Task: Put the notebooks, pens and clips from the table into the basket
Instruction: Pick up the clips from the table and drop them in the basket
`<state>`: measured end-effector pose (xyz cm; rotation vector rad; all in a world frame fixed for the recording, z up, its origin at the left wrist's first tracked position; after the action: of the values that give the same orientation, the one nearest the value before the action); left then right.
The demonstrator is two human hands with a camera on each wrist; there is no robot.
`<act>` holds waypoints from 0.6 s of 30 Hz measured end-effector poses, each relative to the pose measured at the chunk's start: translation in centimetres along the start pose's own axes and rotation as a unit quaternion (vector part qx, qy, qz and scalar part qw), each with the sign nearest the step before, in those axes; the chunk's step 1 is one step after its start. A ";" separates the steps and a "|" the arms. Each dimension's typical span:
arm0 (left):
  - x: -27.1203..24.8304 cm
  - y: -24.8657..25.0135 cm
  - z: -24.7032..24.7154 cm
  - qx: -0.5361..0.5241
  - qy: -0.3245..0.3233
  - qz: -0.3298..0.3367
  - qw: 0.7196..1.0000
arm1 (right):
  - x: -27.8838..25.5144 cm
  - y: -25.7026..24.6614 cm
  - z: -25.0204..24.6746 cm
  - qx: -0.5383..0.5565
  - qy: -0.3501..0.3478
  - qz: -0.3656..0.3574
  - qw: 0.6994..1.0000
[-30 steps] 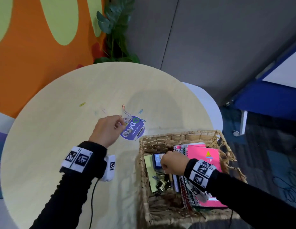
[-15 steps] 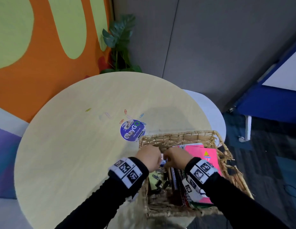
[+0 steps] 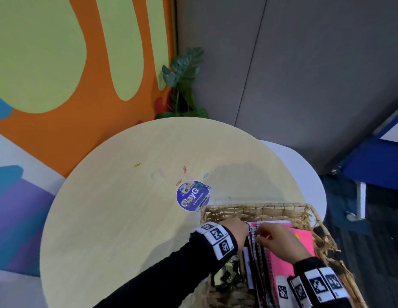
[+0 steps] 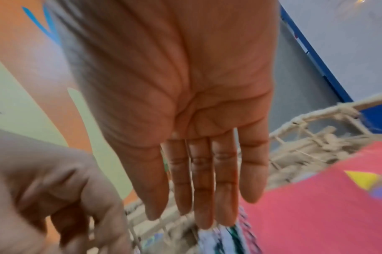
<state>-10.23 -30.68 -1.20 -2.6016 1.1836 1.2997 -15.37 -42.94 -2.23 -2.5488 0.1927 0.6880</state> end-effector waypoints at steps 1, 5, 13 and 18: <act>-1.0 -0.7 -1.4 -0.042 0.044 0.010 0.998 | 0.4 -0.7 -1.0 -0.002 0.012 -0.013 1.000; -2.9 -7.2 -5.0 -0.210 0.226 -0.007 0.951 | 3.2 -5.2 -6.2 0.008 0.064 -0.067 0.996; -0.1 -20.6 -5.2 -0.296 0.286 -0.185 0.892 | 17.2 -14.1 -10.4 -0.032 0.050 -0.121 0.991; 3.3 -24.6 -4.2 -0.344 0.273 -0.236 0.867 | 25.1 -17.3 -7.3 -0.053 -0.009 -0.086 0.995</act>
<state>9.27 -16.41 -8.39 -3.5853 -0.0410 1.0225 13.89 -31.72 -2.10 -2.6197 -0.0705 0.6694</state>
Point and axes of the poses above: each hand's wrist, its own x-axis towards the middle knuckle, its own z-axis out of the palm, y = z × x, the point moved 4 cm from there along x, towards the middle knuckle, and after that the axes turned 11 degrees about -y, right-handed, at the moved point
